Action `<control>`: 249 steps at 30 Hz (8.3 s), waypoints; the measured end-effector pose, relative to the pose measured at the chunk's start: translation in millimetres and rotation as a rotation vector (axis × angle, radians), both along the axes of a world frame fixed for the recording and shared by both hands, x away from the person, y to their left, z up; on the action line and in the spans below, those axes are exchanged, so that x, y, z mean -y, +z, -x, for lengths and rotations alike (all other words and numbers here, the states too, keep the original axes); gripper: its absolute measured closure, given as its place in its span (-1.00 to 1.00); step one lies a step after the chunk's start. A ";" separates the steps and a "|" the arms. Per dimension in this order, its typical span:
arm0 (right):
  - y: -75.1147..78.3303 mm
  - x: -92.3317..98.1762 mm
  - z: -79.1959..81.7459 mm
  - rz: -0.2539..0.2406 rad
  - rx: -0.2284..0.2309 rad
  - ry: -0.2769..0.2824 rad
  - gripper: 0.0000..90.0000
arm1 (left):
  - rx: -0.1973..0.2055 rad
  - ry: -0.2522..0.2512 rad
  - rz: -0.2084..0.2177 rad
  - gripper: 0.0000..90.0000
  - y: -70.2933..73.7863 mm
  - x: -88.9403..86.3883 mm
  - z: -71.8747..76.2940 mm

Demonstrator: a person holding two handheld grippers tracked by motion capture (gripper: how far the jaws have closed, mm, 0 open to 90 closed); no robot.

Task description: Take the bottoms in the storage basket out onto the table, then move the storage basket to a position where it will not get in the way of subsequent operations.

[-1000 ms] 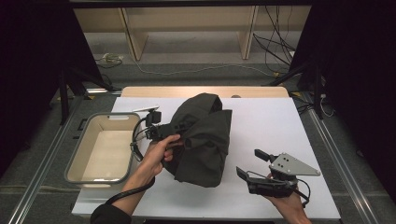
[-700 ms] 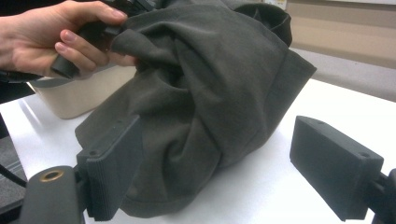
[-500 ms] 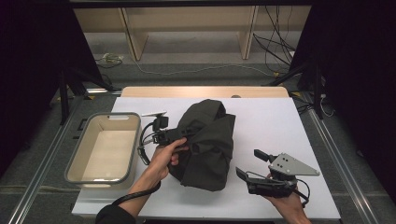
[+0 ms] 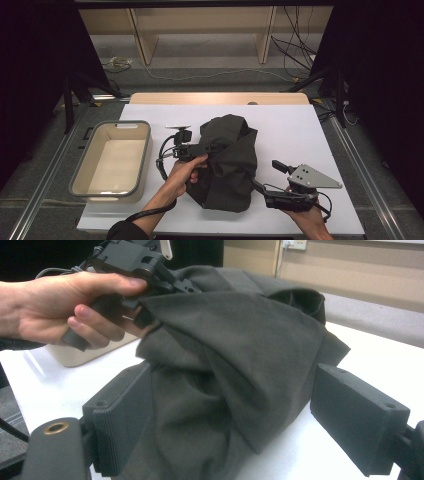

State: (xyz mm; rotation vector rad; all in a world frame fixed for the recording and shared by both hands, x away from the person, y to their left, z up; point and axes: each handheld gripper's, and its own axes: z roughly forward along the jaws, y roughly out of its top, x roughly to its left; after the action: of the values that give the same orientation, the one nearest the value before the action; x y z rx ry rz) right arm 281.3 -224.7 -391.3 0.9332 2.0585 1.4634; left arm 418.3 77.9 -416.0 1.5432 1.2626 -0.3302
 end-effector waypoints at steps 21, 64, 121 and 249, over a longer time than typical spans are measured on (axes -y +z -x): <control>-0.1 0.2 0.1 0.001 0.000 -0.002 -0.60 | 0.106 -0.055 -0.158 -0.62 30.2 3.0 4.4; 0.3 0.4 0.9 -0.003 0.006 -0.002 -0.60 | 0.325 0.194 -0.261 -0.77 107.4 -118.7 16.7; 0.1 0.0 0.5 -0.004 0.006 -0.002 -0.60 | 0.200 0.418 -0.561 -0.87 87.3 -230.0 10.8; -0.6 -2.0 -1.0 -0.002 0.010 0.011 -0.60 | -0.170 0.374 -0.879 0.88 14.5 -304.5 11.6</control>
State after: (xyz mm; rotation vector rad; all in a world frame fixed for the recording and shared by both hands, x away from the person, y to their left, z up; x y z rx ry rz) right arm 282.3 -222.7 -391.9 0.9146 2.0585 1.4727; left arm 406.7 382.4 -401.5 1.9523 1.9404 0.4064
